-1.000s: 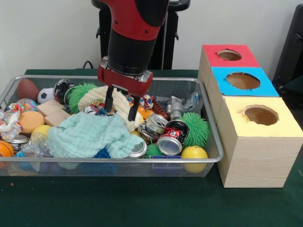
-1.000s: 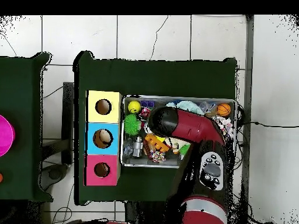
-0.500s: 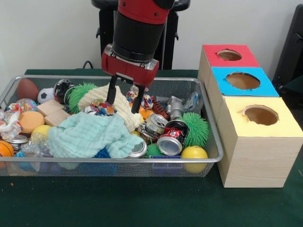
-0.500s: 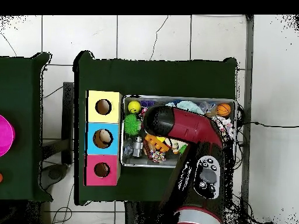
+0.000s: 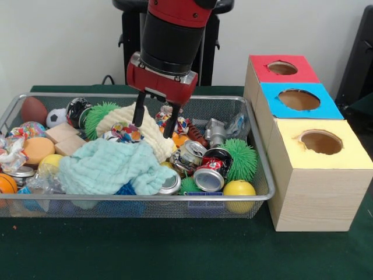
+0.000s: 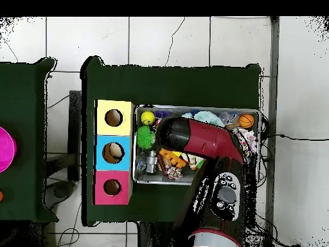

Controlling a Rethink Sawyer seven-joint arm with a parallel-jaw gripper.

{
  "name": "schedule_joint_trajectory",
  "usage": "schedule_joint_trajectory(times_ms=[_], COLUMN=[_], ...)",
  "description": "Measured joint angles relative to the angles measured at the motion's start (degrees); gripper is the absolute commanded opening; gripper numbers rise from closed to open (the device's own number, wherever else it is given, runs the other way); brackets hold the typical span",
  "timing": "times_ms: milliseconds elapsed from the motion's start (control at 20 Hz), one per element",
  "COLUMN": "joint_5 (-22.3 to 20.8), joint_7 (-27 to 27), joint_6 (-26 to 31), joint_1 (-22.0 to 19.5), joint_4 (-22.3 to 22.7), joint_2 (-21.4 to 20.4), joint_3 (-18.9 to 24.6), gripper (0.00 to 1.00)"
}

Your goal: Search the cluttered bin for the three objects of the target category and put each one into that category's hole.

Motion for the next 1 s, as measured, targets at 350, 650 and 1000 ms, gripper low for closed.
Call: schedule_joint_trajectory(times_ms=[350, 650, 1000], joint_5=[0.40, 0.68, 2.35], joint_7=[0.00, 0.00, 0.00], joint_6=[-1.03, -3.46, -3.61], joint_1=[0.11, 1.23, 2.83], joint_4=[2.26, 5.18, 7.76], joint_2=[-0.01, 0.00, -0.24], joint_3=[0.00, -0.12, -0.16], gripper=[1.00, 1.00, 1.00])
